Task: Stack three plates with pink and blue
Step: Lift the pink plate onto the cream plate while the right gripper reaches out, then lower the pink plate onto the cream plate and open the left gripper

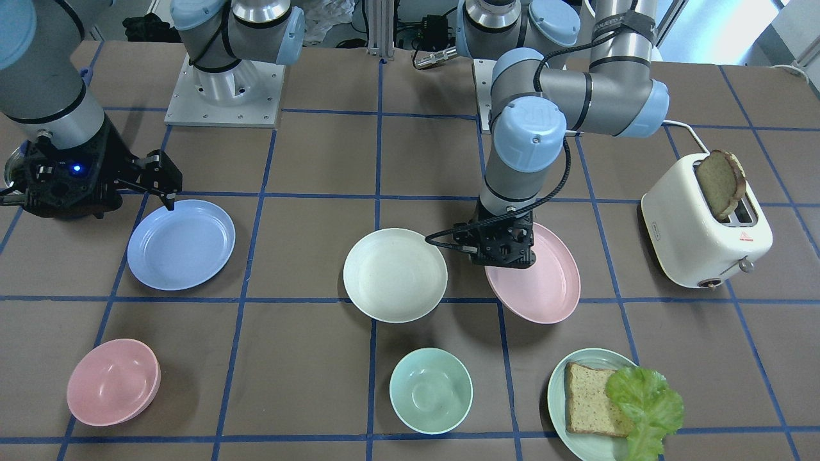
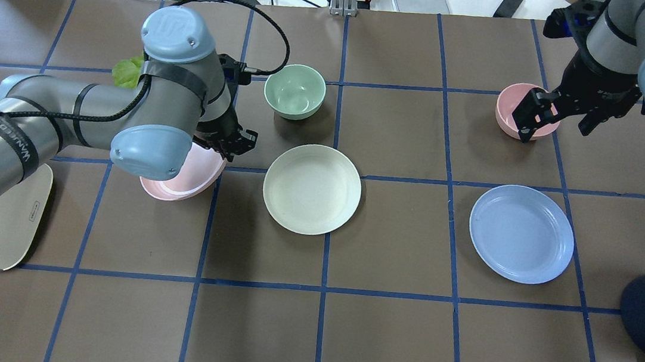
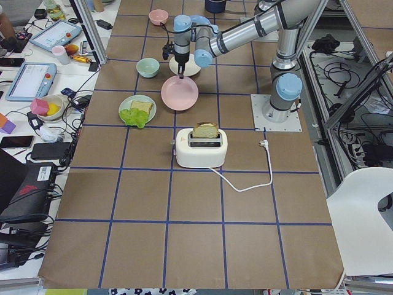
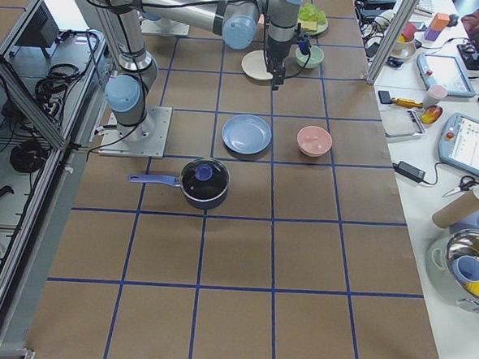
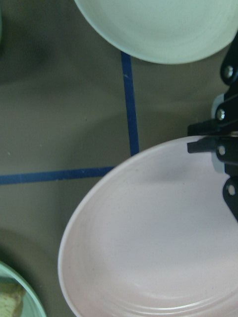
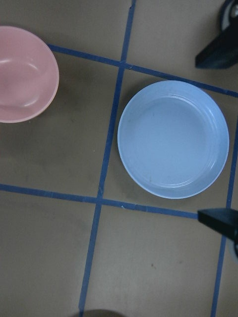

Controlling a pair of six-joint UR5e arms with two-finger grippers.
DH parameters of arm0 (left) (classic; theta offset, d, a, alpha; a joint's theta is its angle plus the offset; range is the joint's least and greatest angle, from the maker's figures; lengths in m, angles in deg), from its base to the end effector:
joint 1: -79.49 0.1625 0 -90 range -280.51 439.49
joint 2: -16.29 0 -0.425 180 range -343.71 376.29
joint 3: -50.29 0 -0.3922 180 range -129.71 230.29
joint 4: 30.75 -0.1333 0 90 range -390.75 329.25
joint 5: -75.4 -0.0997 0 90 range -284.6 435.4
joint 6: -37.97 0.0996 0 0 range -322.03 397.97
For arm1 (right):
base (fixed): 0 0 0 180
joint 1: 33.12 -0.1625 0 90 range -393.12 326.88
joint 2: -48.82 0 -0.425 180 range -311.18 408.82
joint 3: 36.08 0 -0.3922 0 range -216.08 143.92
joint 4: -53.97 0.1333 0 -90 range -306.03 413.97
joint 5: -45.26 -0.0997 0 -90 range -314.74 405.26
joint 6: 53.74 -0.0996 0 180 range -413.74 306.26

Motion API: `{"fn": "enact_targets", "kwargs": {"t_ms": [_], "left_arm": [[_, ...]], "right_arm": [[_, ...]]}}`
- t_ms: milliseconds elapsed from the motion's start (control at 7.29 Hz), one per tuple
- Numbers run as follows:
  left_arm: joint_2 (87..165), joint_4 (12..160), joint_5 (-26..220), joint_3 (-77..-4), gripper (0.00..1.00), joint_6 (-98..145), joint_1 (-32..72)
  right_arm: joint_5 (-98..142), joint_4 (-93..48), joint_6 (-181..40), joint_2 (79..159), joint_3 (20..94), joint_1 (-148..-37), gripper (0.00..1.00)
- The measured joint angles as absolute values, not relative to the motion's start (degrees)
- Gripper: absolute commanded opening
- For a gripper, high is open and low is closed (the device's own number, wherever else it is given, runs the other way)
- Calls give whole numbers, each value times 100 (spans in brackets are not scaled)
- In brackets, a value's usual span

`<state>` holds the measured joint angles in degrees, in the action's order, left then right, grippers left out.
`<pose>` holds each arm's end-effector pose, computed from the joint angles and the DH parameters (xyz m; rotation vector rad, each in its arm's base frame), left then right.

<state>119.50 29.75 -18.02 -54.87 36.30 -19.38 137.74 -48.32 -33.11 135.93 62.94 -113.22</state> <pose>-0.2097 -0.5177 0.2925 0.1927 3.0777 -0.0387 0.0402 -0.5202 0.4072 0.2894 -3.0845 -0.0077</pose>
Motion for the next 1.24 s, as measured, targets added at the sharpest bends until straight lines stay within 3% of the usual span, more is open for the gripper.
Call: {"fn": "enact_targets", "kwargs": {"t_ms": [549,1235], "left_arm": [[12537,3733,-2197,-4361,0,2547,-3291],[13729,3755,-2861,-3536,0,1074,-4374]], "right_arm": [[13779,-7754,-2421,13579,8391,-10481,100],[13671,-8253,-1663,13257,8792,-9815,87]]}}
